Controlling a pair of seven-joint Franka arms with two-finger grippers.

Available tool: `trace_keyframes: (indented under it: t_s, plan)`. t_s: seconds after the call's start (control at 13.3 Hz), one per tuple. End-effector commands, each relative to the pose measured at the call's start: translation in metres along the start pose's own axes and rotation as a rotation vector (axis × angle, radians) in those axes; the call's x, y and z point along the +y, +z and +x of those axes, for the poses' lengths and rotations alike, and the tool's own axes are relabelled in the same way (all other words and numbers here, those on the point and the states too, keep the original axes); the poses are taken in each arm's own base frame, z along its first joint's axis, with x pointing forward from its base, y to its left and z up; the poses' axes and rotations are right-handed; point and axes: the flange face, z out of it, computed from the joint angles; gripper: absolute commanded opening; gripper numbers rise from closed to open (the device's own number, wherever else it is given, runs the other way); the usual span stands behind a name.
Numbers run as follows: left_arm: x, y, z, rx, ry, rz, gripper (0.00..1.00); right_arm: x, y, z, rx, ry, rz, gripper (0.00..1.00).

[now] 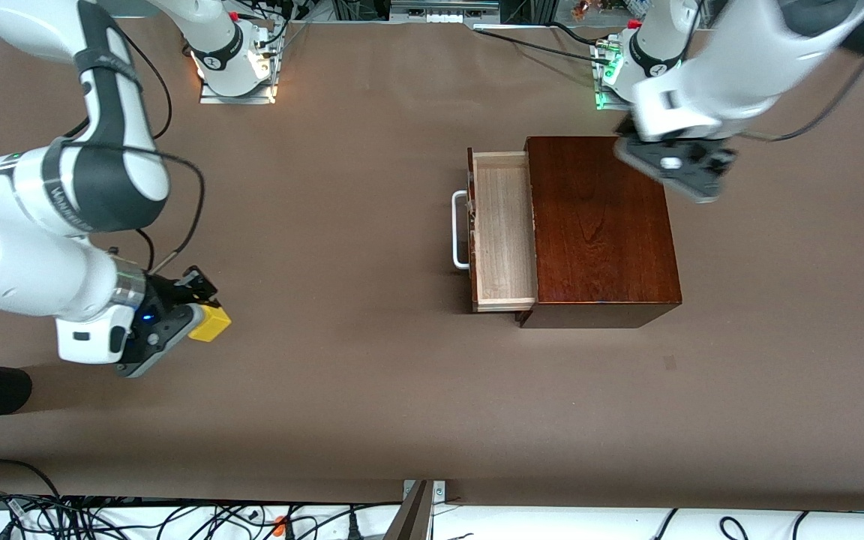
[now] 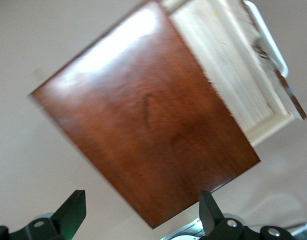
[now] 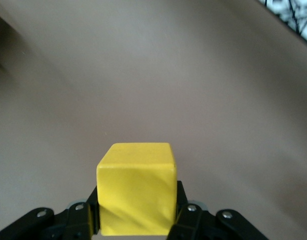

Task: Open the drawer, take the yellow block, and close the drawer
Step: 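Place the cube with the right gripper while the left gripper nears the drawer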

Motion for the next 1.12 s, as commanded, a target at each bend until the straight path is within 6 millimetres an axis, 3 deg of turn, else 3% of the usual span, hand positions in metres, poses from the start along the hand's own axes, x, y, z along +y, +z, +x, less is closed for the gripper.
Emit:
trace_keyframes:
  t_s: [0.0,0.22,0.38,0.6,0.67,0.9,1.05]
  plan:
    - [0.049,0.026,0.047,-0.009,0.175,-0.085,1.0,0.002,0.024,-0.012,-0.045,0.097,0.034,0.0]
    - [0.11,0.058,0.094,0.082,0.383,-0.093,1.0,0.002,0.069,-0.045,-0.059,0.206,0.004,0.0]
    - [0.151,0.092,0.127,0.152,0.58,-0.082,1.0,0.002,0.11,-0.064,-0.048,0.276,-0.036,0.0]
    - [0.174,0.138,0.16,0.226,0.863,-0.075,1.0,-0.001,0.169,-0.097,-0.03,0.312,-0.053,0.0]
    - [0.176,0.152,0.168,0.242,0.938,-0.074,1.0,0.007,0.183,-0.113,-0.051,0.367,-0.051,0.0]
    - [0.203,0.195,0.184,0.259,1.093,-0.037,1.0,0.007,0.211,-0.138,-0.106,0.483,-0.035,0.0]
    - [0.205,0.216,0.192,0.258,1.124,0.012,1.0,0.003,0.23,-0.148,-0.125,0.586,-0.038,0.0]
